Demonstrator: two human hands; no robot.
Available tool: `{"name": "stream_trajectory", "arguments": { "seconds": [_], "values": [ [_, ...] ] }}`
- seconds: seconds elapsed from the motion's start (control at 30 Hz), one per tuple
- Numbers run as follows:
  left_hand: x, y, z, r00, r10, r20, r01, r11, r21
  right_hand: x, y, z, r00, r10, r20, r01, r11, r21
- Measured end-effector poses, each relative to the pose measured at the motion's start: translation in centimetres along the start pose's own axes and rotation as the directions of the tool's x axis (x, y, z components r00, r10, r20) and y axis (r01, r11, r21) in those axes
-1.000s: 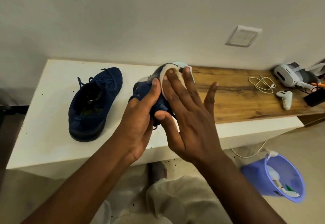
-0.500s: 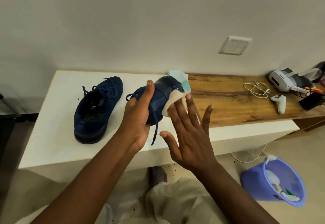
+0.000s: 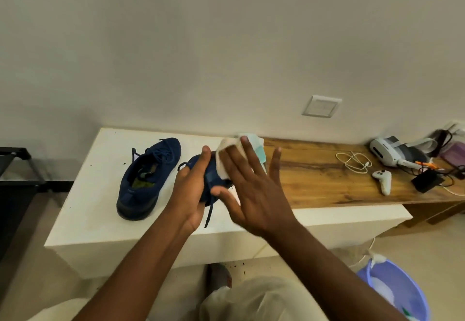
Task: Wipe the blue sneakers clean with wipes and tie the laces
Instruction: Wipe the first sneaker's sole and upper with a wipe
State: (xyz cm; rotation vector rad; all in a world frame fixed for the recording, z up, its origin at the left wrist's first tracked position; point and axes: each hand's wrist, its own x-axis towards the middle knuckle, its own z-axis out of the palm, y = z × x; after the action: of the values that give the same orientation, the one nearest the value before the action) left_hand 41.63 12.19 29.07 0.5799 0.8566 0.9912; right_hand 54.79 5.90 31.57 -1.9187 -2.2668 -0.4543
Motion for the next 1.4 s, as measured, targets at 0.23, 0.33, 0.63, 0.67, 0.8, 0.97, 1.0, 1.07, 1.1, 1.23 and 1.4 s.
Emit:
{"name": "stream_trajectory", "arguments": {
  "seconds": [0.23, 0.33, 0.63, 0.67, 0.8, 0.97, 1.0, 1.07, 1.1, 1.23, 1.4],
  "values": [
    [0.4, 0.2, -1.4, 0.999, -0.025, 0.030, 0.023, 0.997, 0.075, -1.1, -0.9, 1.3, 0.999, 0.027, -0.022, -0.028, 0.999, -0.046],
    [-0.1, -0.1, -1.3, 0.997, 0.018, 0.081, -0.028, 0.993, 0.115, 3.9, -0.6, -1.0, 0.995, 0.061, 0.081, -0.057, 0.997, -0.058],
    [0.5, 0.6, -1.8, 1.000, 0.014, -0.023, -0.014, 1.000, 0.007, -4.6, -0.7, 0.7, 0.990, -0.061, 0.124, 0.075, 0.991, -0.112],
    [0.5, 0.9, -1.8, 1.000, 0.001, -0.022, -0.001, 1.000, 0.010, -5.3, -0.5, 1.1, 0.988, -0.057, 0.143, 0.072, 0.992, -0.104],
    [-0.1, 1.1, -1.5, 0.998, -0.054, 0.025, 0.052, 0.996, 0.070, -3.6, -0.3, 1.3, 0.994, -0.031, 0.101, 0.042, 0.993, -0.114],
    [-0.7, 0.6, -1.2, 0.989, -0.031, 0.143, 0.032, 0.999, -0.001, 4.0, -1.2, -2.0, 0.990, -0.059, 0.128, 0.069, 0.995, -0.073],
    [-0.7, 0.6, -1.3, 0.990, -0.024, 0.135, 0.028, 0.999, -0.027, 4.3, -1.3, -2.2, 0.990, -0.076, 0.123, 0.083, 0.995, -0.057],
    [-0.3, 0.8, -1.5, 0.994, -0.023, 0.104, 0.030, 0.997, -0.065, 2.8, -1.6, -1.8, 0.991, -0.099, 0.095, 0.106, 0.992, -0.064],
    [-0.2, 0.9, -1.6, 0.996, -0.025, 0.085, 0.031, 0.997, -0.077, 1.3, -1.8, -1.4, 0.990, -0.104, 0.091, 0.111, 0.991, -0.077],
    [0.7, 1.2, -2.1, 0.999, -0.050, 0.016, 0.051, 0.996, -0.067, -3.3, -1.2, 0.4, 0.983, -0.110, 0.144, 0.131, 0.981, -0.144],
    [0.2, 0.8, -1.7, 0.999, -0.027, 0.044, 0.027, 1.000, 0.009, 0.3, -1.1, -1.3, 0.989, -0.115, 0.095, 0.129, 0.979, -0.160]
  ]
}}
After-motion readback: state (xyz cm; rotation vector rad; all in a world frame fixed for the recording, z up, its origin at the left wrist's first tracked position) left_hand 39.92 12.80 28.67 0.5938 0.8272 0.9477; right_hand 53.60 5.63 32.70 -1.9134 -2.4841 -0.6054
